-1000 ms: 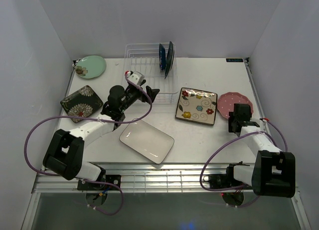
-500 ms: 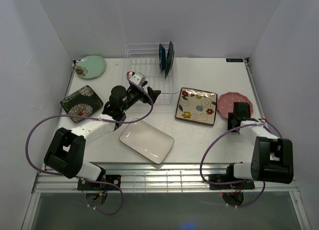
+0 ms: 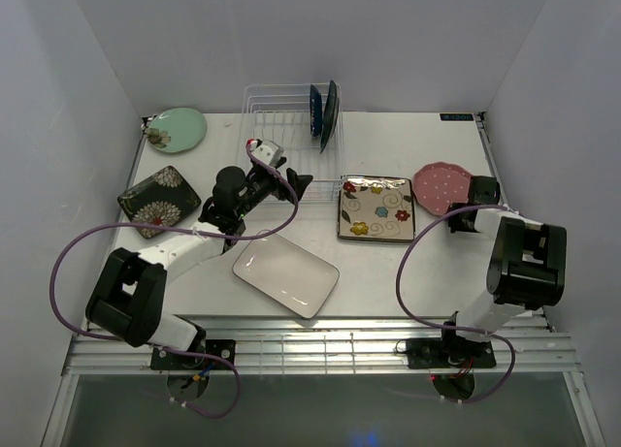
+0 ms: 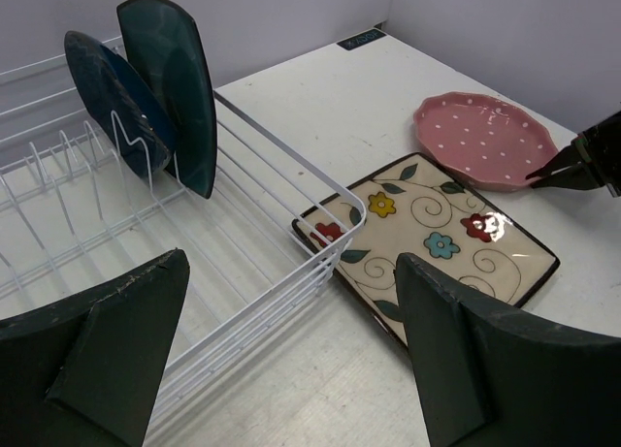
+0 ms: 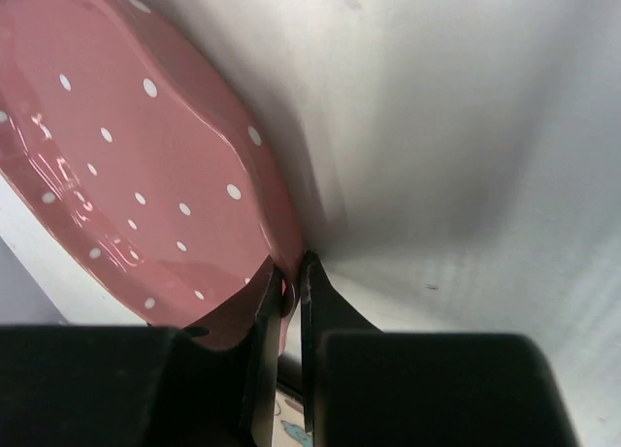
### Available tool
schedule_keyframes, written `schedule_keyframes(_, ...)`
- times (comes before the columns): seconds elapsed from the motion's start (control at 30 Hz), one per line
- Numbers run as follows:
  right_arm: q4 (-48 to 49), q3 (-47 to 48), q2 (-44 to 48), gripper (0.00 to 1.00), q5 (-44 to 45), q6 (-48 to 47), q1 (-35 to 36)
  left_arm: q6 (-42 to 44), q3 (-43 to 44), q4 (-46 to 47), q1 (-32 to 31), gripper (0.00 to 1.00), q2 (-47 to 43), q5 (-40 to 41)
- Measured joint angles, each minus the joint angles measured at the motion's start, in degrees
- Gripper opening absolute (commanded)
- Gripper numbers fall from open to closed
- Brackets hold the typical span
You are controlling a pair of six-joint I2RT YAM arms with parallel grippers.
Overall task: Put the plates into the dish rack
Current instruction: Pick up the plate from the corner of the board.
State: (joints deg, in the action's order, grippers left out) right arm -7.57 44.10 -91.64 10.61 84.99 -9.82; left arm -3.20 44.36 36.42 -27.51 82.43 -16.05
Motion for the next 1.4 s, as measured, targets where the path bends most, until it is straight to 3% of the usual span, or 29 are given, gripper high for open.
schedule_keyframes(0.17, -1.6, 5.7, -4.7, 0.08, -3.8, -3.3, -0.3, 0.2, -0.8, 0.2, 0.0, 0.98, -0.5, 0.4)
schedule_keyframes(0.33, -1.6, 4.3, -3.4, 0.08, -3.4, -3.2, -0.3, 0.2, -1.2, 0.5, 0.0, 0.98, -0.9, 0.4)
schedule_keyframes(0.77, -16.9, -1.6, 16.1, 0.08, 6.0, -8.9, 0.3, 2.8, -1.6, 1.3, -0.6, 0.98, -1.1, -3.2)
schedule_keyframes(1.1, -19.8, -4.9, 28.4, 0.08, 7.0, -13.0, 0.5, 14.0, -5.2, 1.7, -9.5, 0.98, -1.6, -9.1)
schedule_keyframes(1.4, -22.6, -5.3, 31.8, 0.08, 4.6, -15.8, 1.1, 22.4, -8.5, 3.5, -14.6, 0.98, -3.0, -11.3)
